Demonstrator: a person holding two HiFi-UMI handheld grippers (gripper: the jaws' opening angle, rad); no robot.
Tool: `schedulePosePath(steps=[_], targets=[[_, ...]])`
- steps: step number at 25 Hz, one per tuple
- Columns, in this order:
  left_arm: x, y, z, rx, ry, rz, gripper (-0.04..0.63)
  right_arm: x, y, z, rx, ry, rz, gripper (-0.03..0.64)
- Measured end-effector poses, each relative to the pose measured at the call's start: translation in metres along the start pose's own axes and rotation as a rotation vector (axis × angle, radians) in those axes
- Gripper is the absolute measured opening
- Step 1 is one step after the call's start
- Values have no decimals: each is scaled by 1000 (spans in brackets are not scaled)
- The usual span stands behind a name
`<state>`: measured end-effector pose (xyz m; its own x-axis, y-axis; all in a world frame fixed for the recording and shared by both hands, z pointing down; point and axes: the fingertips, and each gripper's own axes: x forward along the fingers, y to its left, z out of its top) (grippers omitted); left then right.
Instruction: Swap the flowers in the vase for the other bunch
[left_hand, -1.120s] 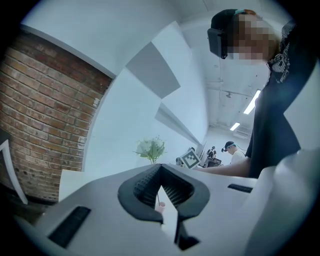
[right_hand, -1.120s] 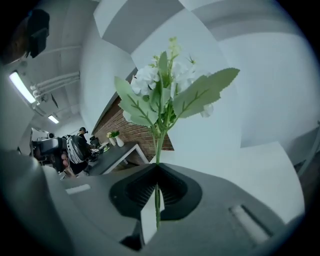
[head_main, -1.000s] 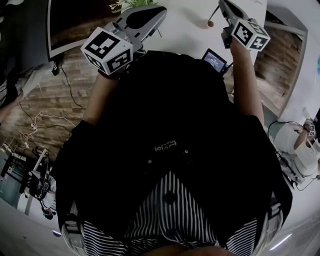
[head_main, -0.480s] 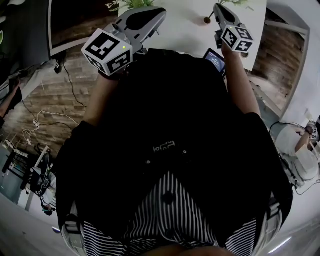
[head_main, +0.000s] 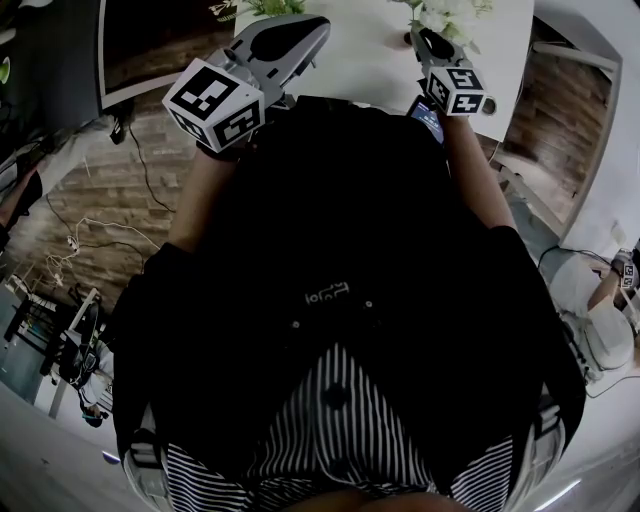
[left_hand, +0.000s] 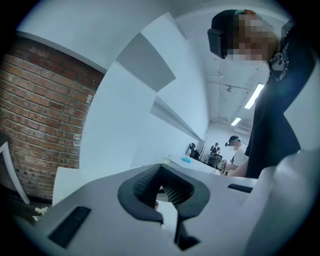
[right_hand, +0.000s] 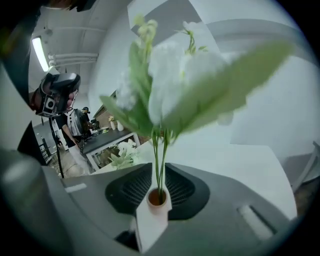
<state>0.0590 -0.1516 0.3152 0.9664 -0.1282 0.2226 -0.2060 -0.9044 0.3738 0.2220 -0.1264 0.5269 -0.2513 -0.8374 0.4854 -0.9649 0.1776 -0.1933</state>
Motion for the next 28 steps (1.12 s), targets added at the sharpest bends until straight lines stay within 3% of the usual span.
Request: schedulePosePath(steps=[2, 5, 8, 18, 24, 28], targets=[[2, -1, 1, 2, 0, -5, 6, 2, 7, -6, 19, 29, 41, 145], [9, -6, 0, 3, 3, -12, 6, -1, 10, -13, 42, 63, 100, 167], [26, -24, -2, 11, 10, -26, 6, -20, -1, -18, 52, 77, 131, 233], [67, -61, -7, 29, 18, -106, 6, -71, -21, -20, 82, 93, 153, 238], [93, -88, -12, 51, 38, -179, 6, -112, -16, 3, 103, 11, 228, 3], [107, -106, -12, 76, 60, -226, 6, -140, 9, 39, 26, -52, 294, 3]])
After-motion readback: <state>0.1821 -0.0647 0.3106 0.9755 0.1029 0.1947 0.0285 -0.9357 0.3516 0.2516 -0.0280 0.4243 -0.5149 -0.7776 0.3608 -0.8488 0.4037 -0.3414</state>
